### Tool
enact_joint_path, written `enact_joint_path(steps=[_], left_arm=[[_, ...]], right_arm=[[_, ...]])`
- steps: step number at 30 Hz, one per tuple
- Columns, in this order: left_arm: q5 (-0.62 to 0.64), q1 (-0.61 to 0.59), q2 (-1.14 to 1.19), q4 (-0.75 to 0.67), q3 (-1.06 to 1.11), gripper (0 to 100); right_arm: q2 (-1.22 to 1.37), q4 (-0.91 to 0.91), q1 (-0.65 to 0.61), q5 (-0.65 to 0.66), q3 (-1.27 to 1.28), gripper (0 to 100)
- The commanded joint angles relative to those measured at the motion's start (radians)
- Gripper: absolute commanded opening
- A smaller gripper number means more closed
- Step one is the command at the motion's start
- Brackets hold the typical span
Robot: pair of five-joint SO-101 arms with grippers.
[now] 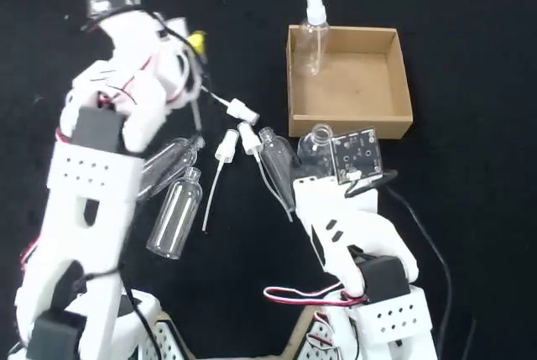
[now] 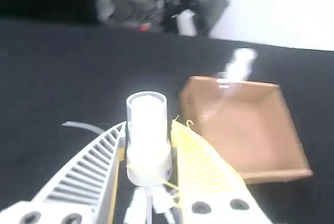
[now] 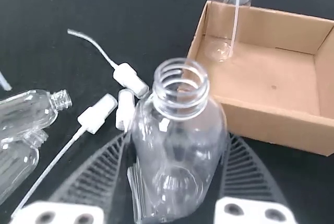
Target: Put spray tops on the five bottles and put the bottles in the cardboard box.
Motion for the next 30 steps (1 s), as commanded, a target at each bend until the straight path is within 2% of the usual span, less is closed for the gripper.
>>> enact_joint_path(steps=[1,8,12,14,17,22,30], left_arm=[[0.006,0.105,-0.169,0.012,-0.065,4],[0.006,0.15,-0.43,-0.091,0.061,4],[0.006,0.157,-0.512,-0.19,0.137,4],[0.0,0.203,-0.535,-0.232,0.17,4],[-0.002,0.291,-0.566,-0.236,0.208,4],[-0.074,0.427,-0.628,-0.236,0.239,4],[-0.092,0.463,-0.717,-0.265,0.275,4]], right_arm=[[-0.004,-0.04,-0.012,-0.012,-0.005,17.7],[-0.004,-0.083,-0.017,-0.02,0.001,17.7],[-0.004,-0.084,-0.095,-0.02,0.001,17.7],[-0.004,-0.081,-0.127,-0.02,0.001,17.7],[-0.004,-0.08,-0.141,-0.029,0.002,17.4],[-0.004,-0.08,-0.144,-0.14,0.002,17.7],[-0.004,-0.077,-0.144,-0.14,0.01,17.6]])
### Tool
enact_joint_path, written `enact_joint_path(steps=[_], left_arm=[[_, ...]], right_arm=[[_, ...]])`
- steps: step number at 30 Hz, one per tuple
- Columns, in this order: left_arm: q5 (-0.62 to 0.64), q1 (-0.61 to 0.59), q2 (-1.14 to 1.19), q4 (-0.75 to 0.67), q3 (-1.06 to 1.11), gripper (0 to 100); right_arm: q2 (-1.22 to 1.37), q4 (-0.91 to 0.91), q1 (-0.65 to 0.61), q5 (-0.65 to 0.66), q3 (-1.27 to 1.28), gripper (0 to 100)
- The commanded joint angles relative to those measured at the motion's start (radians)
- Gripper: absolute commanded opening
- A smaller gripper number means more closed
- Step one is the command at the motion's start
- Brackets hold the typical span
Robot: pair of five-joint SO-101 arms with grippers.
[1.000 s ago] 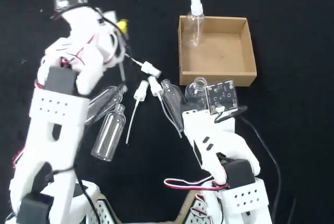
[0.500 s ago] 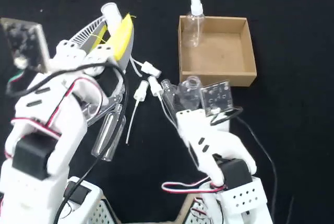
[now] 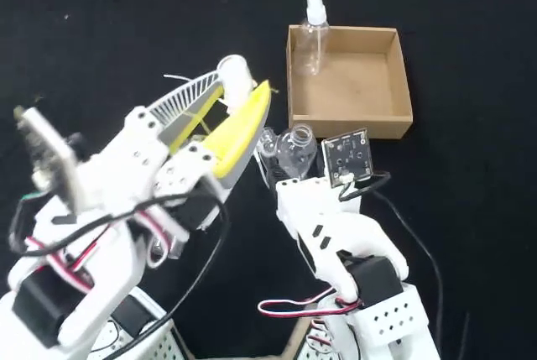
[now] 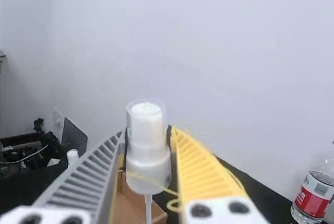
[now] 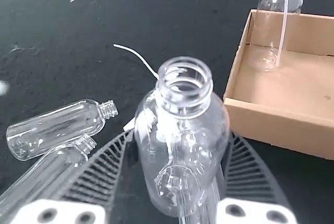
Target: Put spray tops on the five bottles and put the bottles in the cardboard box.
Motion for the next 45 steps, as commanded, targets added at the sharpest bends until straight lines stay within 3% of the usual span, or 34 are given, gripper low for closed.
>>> enact_joint_path(steps=[1,9,15,20,26,36,45], left_arm=[[-0.014,0.005,-0.015,-0.066,0.004,4],[-0.015,0.005,0.003,-0.17,0.096,5],[-0.015,0.012,0.002,-0.17,0.094,5],[-0.015,0.012,0.003,-0.17,0.094,5],[-0.015,0.012,0.031,-0.163,0.087,5],[-0.068,0.013,0.302,0.152,-0.246,5],[-0.069,0.013,0.384,0.126,-0.254,5]], right_arm=[[-0.004,-0.025,-0.012,-0.009,-0.001,17.6],[-0.022,-0.018,-0.017,-0.009,0.001,17.6],[-0.211,0.071,-0.098,0.0,0.033,17.6],[-0.424,0.075,-0.103,0.106,0.142,17.4],[-0.443,0.077,-0.152,0.112,0.159,17.3],[-0.443,0.077,-0.15,0.112,0.159,17.3],[-0.443,0.077,-0.15,0.112,0.159,17.3]])
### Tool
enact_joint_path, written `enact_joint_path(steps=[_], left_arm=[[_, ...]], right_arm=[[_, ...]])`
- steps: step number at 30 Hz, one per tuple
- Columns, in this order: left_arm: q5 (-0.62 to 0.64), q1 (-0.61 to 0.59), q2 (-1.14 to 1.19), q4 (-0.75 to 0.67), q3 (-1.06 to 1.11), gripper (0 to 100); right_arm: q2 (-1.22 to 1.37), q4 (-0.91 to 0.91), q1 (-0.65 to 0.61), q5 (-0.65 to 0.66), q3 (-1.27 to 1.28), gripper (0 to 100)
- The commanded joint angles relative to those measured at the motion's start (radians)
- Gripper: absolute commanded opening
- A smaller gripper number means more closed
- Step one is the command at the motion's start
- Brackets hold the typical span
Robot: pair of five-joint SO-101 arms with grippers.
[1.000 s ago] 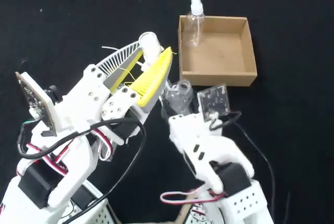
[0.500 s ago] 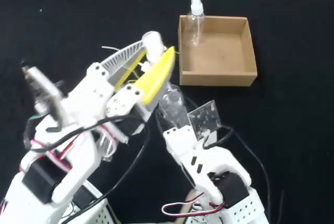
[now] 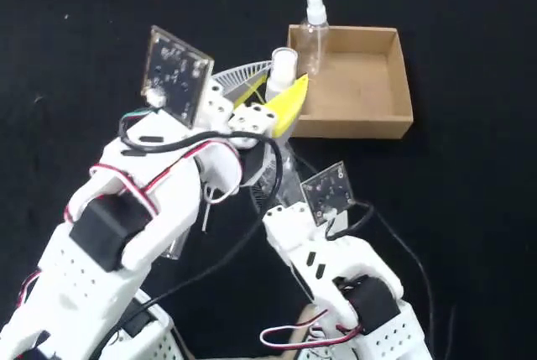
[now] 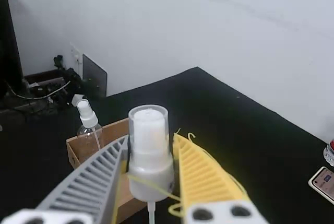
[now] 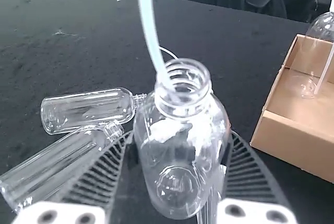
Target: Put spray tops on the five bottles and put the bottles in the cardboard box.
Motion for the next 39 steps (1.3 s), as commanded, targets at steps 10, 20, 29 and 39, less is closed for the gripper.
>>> enact_joint_path(steps=[10,20,29,39], left_arm=[[-0.006,0.002,-0.003,-0.029,-0.016,28],[-0.014,-0.045,-0.006,-0.031,-0.021,28],[-0.006,-0.441,-0.014,-0.074,0.007,28],[-0.006,-0.78,0.017,-0.074,0.332,28]], right_arm=[[-0.111,0.003,-0.009,0.009,-0.007,17.3],[-0.11,0.003,0.046,0.009,-0.01,17.3],[-0.102,0.003,0.196,0.008,-0.036,17.3],[-0.101,0.107,0.358,0.072,-0.156,17.3]])
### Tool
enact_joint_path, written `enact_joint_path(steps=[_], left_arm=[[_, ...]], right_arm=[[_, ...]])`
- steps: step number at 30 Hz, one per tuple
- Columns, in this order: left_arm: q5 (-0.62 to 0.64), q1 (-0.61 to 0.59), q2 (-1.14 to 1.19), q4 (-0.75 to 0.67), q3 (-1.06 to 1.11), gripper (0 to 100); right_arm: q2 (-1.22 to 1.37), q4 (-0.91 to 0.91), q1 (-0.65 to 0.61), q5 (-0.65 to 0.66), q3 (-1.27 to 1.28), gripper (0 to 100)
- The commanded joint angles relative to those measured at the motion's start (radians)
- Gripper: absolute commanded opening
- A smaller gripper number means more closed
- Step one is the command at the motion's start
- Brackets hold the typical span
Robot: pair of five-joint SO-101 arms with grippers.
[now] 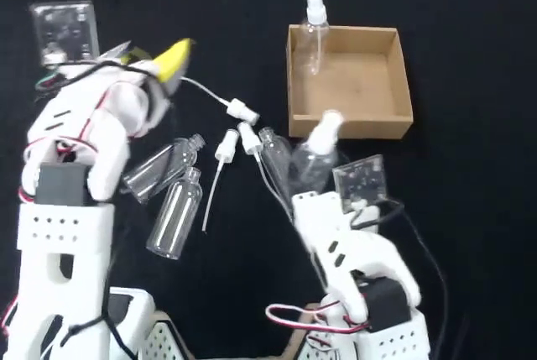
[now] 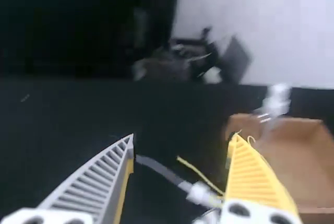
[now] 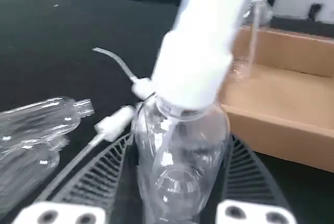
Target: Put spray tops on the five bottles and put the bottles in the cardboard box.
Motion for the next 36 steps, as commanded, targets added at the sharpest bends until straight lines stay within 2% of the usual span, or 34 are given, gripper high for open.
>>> enact_joint_path(steps=[1,5,13,18,25,28,32,36], left_arm=[[-0.003,-0.193,-0.011,-0.035,0.156,28],[-0.003,-0.274,-0.011,-0.158,0.349,28],[-0.002,-0.338,-0.012,-0.443,0.664,28],[-0.002,-0.387,-0.012,-0.509,0.731,28],[-0.002,-0.389,-0.012,-0.736,0.891,28],[-0.002,-0.39,-0.012,-0.856,0.96,28],[-0.002,-0.374,-0.012,-1.013,1.04,28],[-0.002,-0.343,-0.012,-1.102,1.082,28]], right_arm=[[-0.101,0.015,0.114,0.041,-0.09,17.3],[-0.101,0.011,0.152,0.041,-0.097,17.3],[-0.067,0.012,0.155,0.094,-0.196,17.3],[0.142,-0.037,0.155,0.091,-0.303,17.3],[0.598,-0.152,0.161,0.091,-0.538,17.3],[0.776,-0.275,0.212,0.091,-0.591,17.3],[1.006,-0.534,0.315,0.091,-0.616,17.3],[1.218,-0.724,0.347,0.091,-0.641,17.3]])
